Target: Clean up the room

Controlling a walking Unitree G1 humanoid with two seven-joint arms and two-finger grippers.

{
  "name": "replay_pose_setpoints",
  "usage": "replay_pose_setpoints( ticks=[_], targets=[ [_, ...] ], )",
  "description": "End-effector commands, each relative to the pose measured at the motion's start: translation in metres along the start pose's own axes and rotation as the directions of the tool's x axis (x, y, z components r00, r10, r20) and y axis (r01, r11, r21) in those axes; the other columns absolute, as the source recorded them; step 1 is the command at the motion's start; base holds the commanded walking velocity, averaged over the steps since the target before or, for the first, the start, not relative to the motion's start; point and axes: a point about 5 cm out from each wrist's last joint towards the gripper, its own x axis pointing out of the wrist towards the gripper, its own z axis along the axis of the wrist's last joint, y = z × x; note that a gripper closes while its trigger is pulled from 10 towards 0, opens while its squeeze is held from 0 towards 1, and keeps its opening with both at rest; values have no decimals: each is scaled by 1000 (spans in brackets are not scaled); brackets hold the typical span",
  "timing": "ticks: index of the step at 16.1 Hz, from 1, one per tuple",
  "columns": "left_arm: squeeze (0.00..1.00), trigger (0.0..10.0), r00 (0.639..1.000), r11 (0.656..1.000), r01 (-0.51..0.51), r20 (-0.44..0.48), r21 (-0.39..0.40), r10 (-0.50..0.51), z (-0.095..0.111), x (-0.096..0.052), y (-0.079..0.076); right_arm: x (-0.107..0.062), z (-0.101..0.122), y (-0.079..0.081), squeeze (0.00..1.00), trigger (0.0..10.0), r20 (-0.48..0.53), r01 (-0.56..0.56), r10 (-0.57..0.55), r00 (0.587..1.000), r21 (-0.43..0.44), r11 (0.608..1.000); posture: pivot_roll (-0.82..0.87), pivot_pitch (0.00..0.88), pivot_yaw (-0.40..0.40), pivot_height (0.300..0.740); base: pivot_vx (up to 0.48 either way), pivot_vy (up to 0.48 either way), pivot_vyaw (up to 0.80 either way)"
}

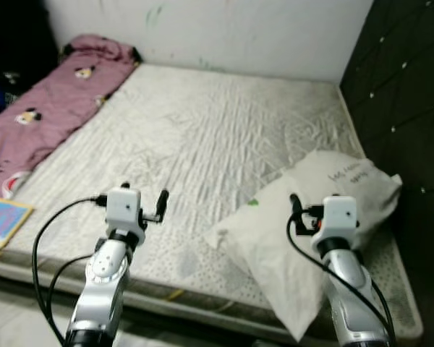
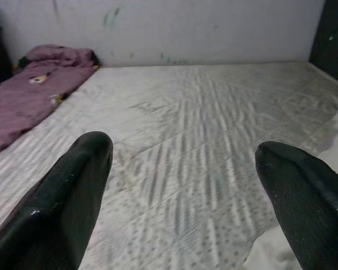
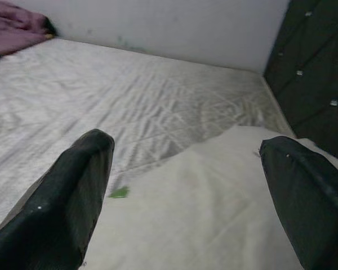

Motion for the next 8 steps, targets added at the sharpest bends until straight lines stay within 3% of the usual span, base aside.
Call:
replay_pose_setpoints(
  ticks=[1,8],
  targets=[
    [0,10000,1000,1000,0,1,13,0,1,1,1,3,2,-1,0,10000,6,6,-6,1000,-1,1000,16,0,16,740,0,0,-800],
    [0,10000,1000,1000,4,6,16,-4,2,1,0,10,6,3,0,10000,20,47,-47,999,12,999,17,0,22,740,0,0,-800]
  ],
)
